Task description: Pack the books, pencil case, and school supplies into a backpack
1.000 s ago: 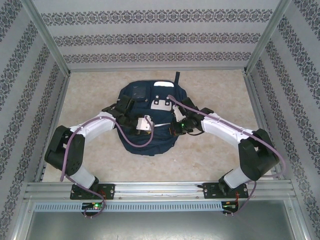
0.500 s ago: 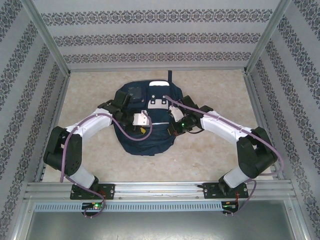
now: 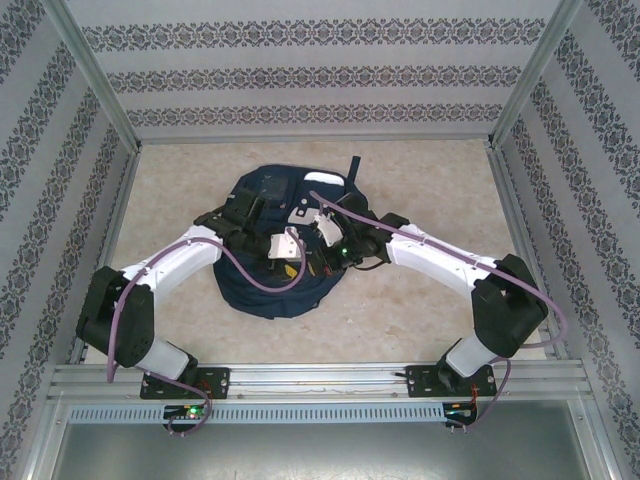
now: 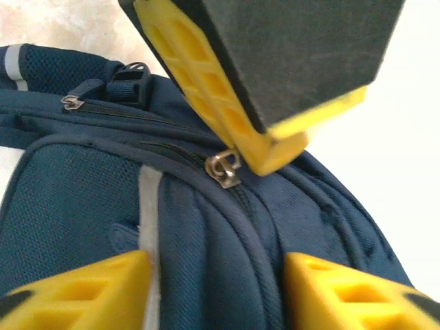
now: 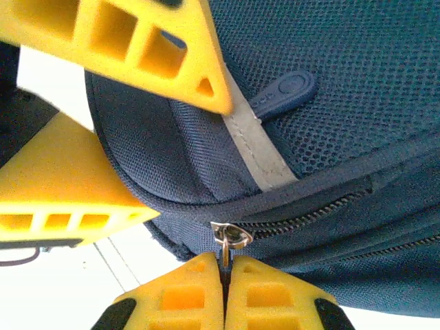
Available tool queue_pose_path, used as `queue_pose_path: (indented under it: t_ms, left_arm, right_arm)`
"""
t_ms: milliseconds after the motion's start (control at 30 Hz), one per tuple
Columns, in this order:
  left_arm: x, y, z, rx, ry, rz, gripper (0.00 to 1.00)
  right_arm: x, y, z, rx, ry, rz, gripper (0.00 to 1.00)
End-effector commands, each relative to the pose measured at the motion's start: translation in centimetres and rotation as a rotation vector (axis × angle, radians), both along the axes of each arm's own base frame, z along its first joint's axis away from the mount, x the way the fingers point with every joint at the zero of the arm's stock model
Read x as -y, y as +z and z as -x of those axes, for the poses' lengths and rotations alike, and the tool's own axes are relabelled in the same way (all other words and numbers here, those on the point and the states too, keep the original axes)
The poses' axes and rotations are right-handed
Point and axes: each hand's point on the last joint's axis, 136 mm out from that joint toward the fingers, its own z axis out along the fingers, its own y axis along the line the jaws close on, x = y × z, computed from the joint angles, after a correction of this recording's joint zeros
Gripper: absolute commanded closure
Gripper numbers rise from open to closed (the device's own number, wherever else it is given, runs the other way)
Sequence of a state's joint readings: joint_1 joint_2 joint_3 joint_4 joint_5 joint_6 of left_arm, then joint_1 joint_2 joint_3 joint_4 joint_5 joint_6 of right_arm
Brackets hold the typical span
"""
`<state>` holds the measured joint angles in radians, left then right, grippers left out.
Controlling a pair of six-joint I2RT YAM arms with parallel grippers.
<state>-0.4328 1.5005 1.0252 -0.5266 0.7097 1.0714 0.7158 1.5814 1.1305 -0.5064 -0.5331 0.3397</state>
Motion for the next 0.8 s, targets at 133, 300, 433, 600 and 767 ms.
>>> queue_pose_path:
  t_ms: [133,300,433,600,767]
  left_arm:
    - [0.9,-0.3,0.2,-0.021,0.012,0.019,1.00]
    - [0.1,-1.5,2.1,-0.054,-0.052,-0.041,1.00]
    - [-0.9,-2.3,3.6,-0.079,-0.106,-0.096,1.00]
    - [-0.9,-3.1,4.8,-0.076,-0.150,-0.107,1.00]
    - [-1.2,-3.7,4.6,-0.077,-0.123,-0.129,1.00]
  right_arm:
    - [-1.0,-0.8,1.4,-0.041,0.036,-0.012,1.00]
    - [3.2,-2.5,0.9,-0.010,0.031,0.173,1.00]
    - [7.8,-3.3,-0.2,0.024,0.029,0.347,1.00]
    - [9.9,-3.5,-2.5,0.054,0.070,0.448,1.00]
    - [10.1,-3.5,-2.5,0.036,0.152,0.359,1.00]
